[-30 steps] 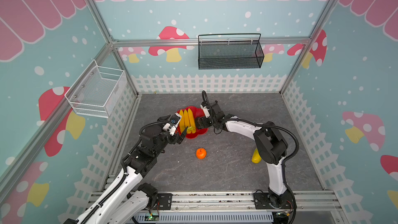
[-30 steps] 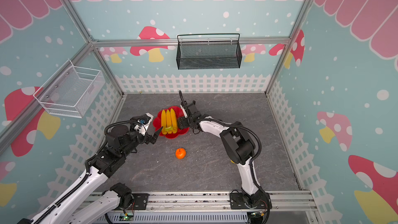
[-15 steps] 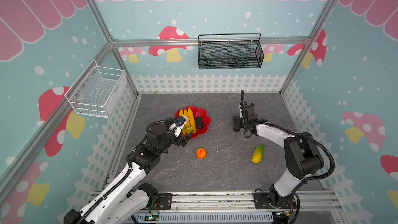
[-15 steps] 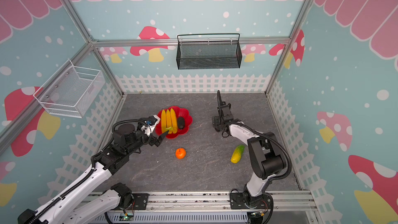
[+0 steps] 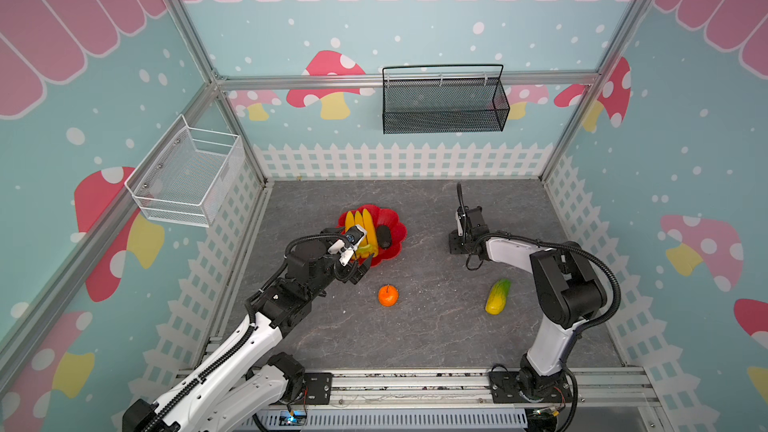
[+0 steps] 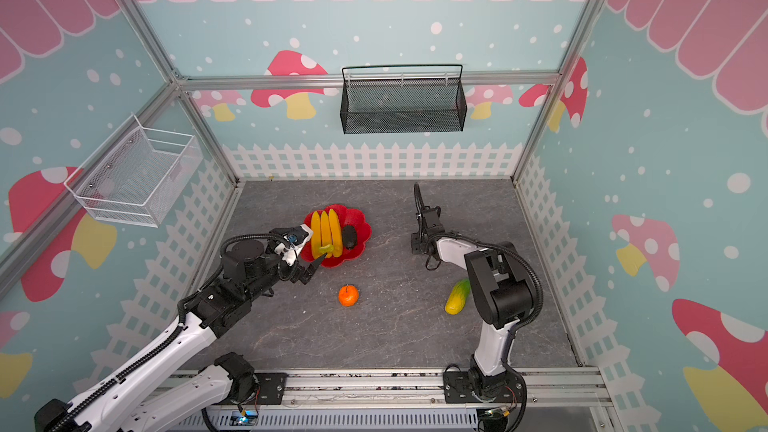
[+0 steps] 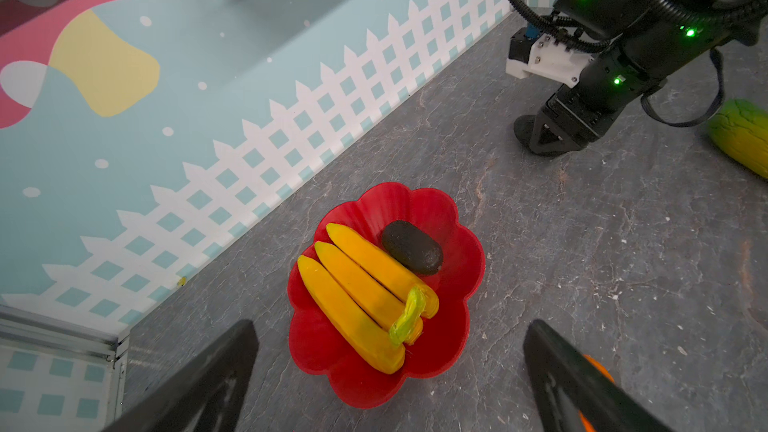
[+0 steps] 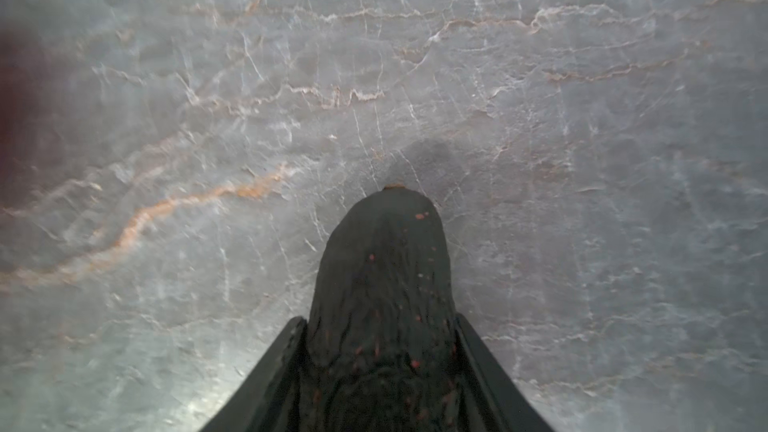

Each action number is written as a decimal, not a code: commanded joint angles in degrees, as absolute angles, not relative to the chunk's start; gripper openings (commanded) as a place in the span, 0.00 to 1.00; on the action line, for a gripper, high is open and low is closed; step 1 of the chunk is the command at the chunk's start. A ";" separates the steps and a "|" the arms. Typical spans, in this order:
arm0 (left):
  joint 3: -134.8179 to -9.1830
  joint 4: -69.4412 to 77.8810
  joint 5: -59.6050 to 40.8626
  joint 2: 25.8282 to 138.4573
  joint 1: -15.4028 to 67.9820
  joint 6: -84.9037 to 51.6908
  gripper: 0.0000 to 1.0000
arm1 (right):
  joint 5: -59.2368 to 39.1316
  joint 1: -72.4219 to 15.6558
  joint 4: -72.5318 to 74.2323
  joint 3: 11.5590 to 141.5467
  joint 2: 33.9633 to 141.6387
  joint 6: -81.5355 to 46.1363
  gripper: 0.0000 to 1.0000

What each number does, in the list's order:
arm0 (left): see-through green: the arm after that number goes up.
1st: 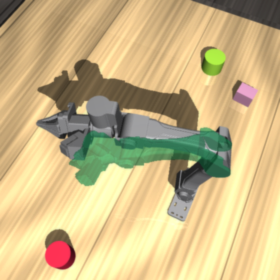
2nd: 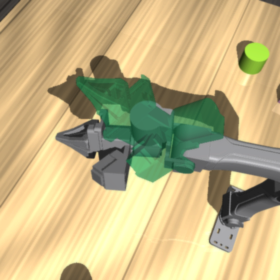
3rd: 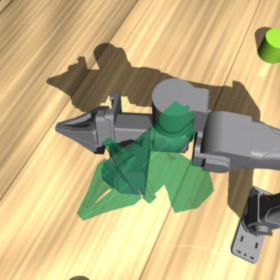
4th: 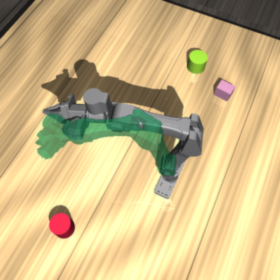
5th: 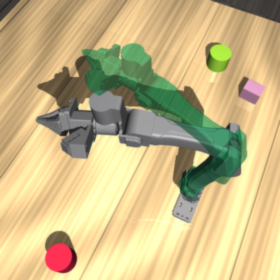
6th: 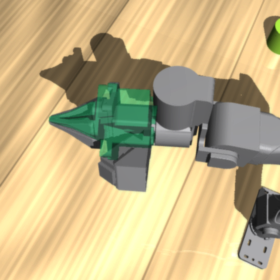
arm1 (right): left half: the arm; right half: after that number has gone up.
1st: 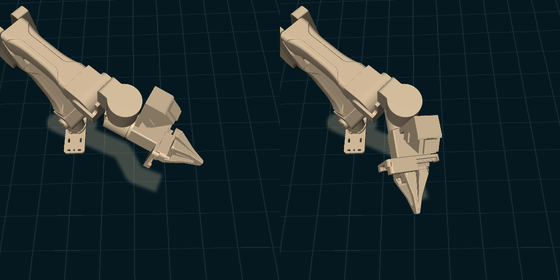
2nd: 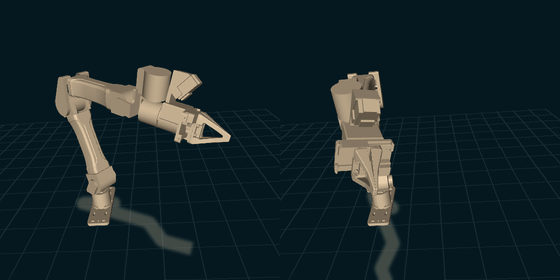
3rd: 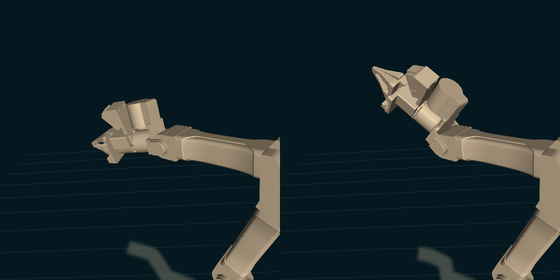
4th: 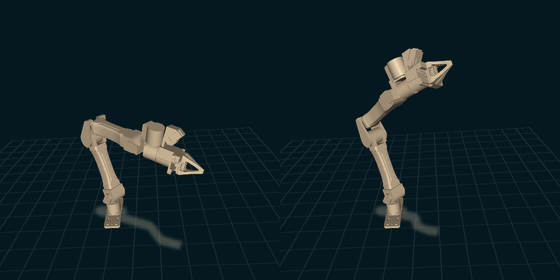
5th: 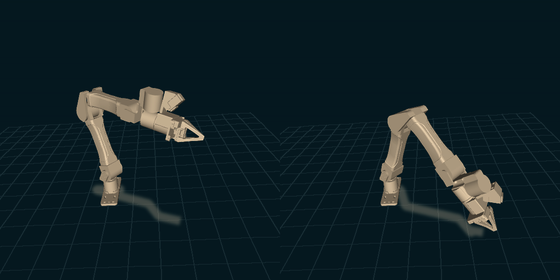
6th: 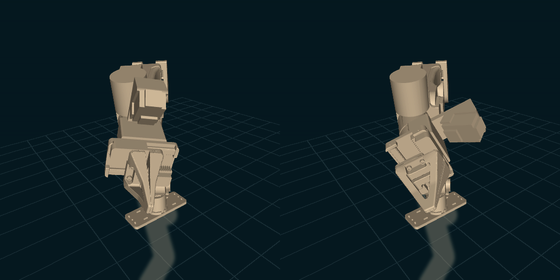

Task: Place and organize the fake fruits in the fruit bowl
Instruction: 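Carry the second avocado with the right gripper and set it in the bowl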

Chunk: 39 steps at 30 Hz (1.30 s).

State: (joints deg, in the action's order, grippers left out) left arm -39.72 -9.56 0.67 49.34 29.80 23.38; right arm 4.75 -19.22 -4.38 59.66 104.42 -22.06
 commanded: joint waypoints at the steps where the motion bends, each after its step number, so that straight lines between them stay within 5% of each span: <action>1: -38.85 -9.76 1.50 49.47 30.06 24.54 1.00 | 1.59 -19.91 -1.48 60.52 103.17 -21.04 0.41; 10: -38.67 -8.88 9.78 49.77 29.45 24.52 1.00 | -8.88 -32.55 0.28 79.98 110.80 -10.65 0.38; 20: -37.35 -6.86 13.01 48.11 29.18 24.81 1.00 | -16.06 -34.19 -4.24 99.18 125.59 -7.93 0.39; 31: -37.22 -7.05 13.25 47.81 29.18 24.77 1.00 | -13.44 -34.61 -7.70 107.77 133.59 -4.76 0.43; 39: -37.18 -7.12 13.84 47.46 29.16 25.06 1.00 | -12.93 -34.73 -9.07 108.80 134.57 -4.21 0.55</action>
State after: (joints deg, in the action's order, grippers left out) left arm -37.91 -7.86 13.17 48.40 29.36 24.21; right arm -13.26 -34.28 -7.99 107.61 133.49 -5.76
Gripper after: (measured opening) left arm 0.999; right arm 0.549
